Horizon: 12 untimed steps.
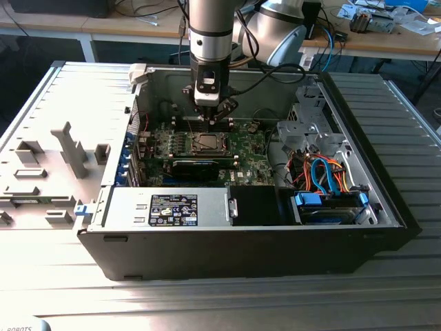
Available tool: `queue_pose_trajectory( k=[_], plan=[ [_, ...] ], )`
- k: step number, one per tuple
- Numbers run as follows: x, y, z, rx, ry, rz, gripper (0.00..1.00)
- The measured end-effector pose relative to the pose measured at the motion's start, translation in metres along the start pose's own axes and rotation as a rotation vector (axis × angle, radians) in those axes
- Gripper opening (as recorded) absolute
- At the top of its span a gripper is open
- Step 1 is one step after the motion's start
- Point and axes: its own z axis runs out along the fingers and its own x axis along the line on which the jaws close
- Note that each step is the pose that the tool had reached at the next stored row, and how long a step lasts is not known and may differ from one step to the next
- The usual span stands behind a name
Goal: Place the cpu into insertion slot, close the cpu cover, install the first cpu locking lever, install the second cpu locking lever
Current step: 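Install the first cpu locking lever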
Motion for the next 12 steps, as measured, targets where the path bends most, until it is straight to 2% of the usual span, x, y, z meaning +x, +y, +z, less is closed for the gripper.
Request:
queue_pose_trajectory(
  k=[12],
  plan=[
    [0.0,0.0,0.0,-0.0008,-0.0007,-0.018,0.11]
  ],
)
